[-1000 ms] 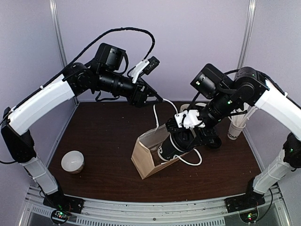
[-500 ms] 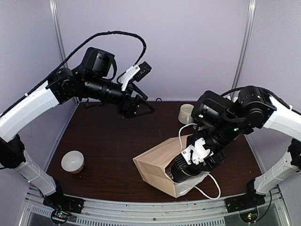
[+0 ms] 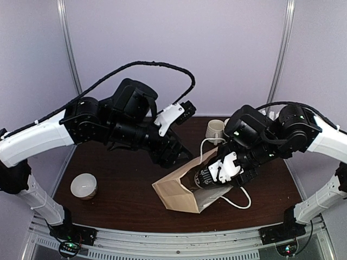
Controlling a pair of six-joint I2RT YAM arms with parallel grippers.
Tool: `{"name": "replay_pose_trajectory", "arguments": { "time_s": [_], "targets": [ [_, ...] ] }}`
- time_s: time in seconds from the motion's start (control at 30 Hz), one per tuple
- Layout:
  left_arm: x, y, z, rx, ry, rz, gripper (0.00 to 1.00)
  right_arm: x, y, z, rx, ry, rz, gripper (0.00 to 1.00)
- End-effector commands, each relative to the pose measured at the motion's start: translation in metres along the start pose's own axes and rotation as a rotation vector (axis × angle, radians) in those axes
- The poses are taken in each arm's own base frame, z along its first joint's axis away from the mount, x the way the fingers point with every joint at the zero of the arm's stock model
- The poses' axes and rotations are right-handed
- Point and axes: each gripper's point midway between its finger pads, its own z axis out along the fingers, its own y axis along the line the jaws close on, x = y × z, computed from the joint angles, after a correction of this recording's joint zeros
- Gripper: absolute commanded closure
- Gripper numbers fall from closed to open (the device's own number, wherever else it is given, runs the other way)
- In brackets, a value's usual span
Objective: Pack the takeout coffee
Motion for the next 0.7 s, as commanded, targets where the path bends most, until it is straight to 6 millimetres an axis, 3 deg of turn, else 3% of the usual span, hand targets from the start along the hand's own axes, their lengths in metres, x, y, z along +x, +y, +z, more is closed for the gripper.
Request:
{"name": "replay_pose_trajectory", "arguments": {
  "time_s": [0.0, 0.2, 0.4, 0.67],
  "targets": [
    [-0.006, -0.005, -0.02, -0.098, -0.046, -0.069, 0.28, -0.01, -0.017, -0.003, 0.062, -0.019, 0.046, 0.45],
    [0.007, -0.016, -0.017, -0.116, 0.026, -0.04, 0.27, -0.012, -0.023, -0.003, 0.073, -0.013, 0.055, 0.45],
    [0.02, -0.008, -0.012, -0.189, 0.101, -0.004, 0.27, -0.01, -0.022, -0.004, 0.076, -0.009, 0.058, 0.45],
    [0.013, -0.016, -0.004, -0.154, 0.113, 0.027, 0.27, -0.007, -0.017, -0.006, 0.066, -0.018, 0.066, 0.45]
  ]
}}
